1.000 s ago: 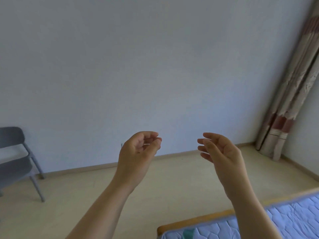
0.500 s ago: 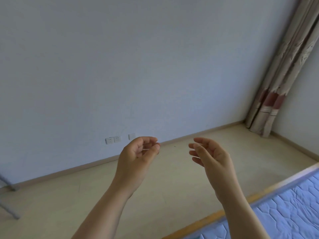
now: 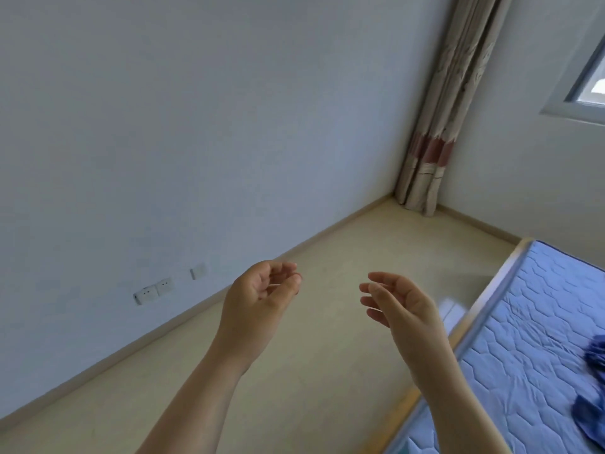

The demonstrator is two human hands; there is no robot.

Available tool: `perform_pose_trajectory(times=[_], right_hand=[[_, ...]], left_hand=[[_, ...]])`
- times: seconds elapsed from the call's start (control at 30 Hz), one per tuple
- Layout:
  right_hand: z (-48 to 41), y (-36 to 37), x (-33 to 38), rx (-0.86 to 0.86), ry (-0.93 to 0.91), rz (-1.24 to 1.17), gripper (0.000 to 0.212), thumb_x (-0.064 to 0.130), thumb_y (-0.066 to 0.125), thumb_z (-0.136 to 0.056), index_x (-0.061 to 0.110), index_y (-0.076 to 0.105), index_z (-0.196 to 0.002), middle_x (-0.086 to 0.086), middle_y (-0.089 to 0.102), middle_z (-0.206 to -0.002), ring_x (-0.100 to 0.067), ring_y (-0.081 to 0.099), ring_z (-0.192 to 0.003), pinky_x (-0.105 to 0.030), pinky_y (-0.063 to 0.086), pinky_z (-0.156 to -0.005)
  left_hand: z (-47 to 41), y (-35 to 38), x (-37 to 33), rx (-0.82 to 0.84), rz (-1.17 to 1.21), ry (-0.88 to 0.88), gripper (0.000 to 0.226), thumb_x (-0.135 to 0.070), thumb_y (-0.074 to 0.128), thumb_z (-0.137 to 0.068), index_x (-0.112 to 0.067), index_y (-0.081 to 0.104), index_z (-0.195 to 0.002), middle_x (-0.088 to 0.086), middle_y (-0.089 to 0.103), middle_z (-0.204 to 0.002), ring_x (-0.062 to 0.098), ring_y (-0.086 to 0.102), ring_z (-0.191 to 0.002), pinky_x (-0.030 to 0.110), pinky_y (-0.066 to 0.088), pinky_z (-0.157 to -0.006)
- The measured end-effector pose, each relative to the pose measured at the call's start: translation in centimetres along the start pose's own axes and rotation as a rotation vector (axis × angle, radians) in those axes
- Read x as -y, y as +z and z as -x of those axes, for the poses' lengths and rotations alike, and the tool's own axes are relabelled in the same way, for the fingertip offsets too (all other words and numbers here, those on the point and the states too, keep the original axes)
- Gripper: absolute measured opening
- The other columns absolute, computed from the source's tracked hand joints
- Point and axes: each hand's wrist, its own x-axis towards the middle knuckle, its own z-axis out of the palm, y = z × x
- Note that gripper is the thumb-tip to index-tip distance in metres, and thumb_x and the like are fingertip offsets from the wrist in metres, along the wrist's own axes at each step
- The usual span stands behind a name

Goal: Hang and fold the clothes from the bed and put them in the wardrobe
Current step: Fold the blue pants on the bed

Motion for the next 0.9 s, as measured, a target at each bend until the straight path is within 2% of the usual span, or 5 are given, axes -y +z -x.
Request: perform_pose_trajectory(times=[0.2, 0.37, 0.73, 0.9], right_hand=[[-3.6, 1.3, -0.8, -0.137, 0.047, 0.040, 0.013, 0.014, 0.060, -0.093, 0.018, 0.067, -0.104, -0.006, 0.073, -0.096, -0.020, 0.070, -0.090, -0.037, 0.057, -0.086], [-9.0, 0.7, -1.7, -0.238, 0.020, 0.038, 0.014, 0.014, 0.060, -0.093, 0.020, 0.067, -0.103, -0.004, 0.073, -0.094, -0.019, 0.070, -0.089, -0.033, 0.056, -0.083], [-19.8, -6.6, -1.9, -0.539, 0.005, 0.017, 0.011, 0.015, 0.061, -0.093, 0.020, 0.066, -0.101, -0.006, 0.073, -0.095, -0.020, 0.069, -0.087, -0.034, 0.056, -0.080], [-23.5, -9.8, -3.0, -0.690, 0.044, 0.047, 0.013, 0.014, 0.061, -0.093, 0.014, 0.065, -0.105, -0.008, 0.072, -0.096, -0.020, 0.069, -0.087, -0.032, 0.056, -0.080]], left_hand=[[-6.1, 1.1, 2.0, 0.143, 0.024, -0.035, 0.013, -0.015, 0.067, -0.088, -0.017, 0.069, -0.101, 0.001, 0.073, -0.098, 0.024, 0.069, -0.093, 0.049, 0.052, -0.094], [-12.8, 3.9, 2.5, 0.237, -0.002, -0.002, 0.011, -0.019, 0.067, -0.088, -0.022, 0.070, -0.098, -0.003, 0.074, -0.097, 0.018, 0.069, -0.091, 0.046, 0.054, -0.093], [-25.9, 16.8, 0.8, 0.580, -0.090, 0.104, 0.012, -0.023, 0.067, -0.089, -0.027, 0.068, -0.100, -0.005, 0.073, -0.097, 0.011, 0.069, -0.090, 0.038, 0.057, -0.088], [-31.2, 23.3, 1.1, 0.757, -0.043, 0.111, 0.018, -0.030, 0.070, -0.082, -0.025, 0.069, -0.100, -0.002, 0.074, -0.096, 0.016, 0.069, -0.090, 0.039, 0.057, -0.087]])
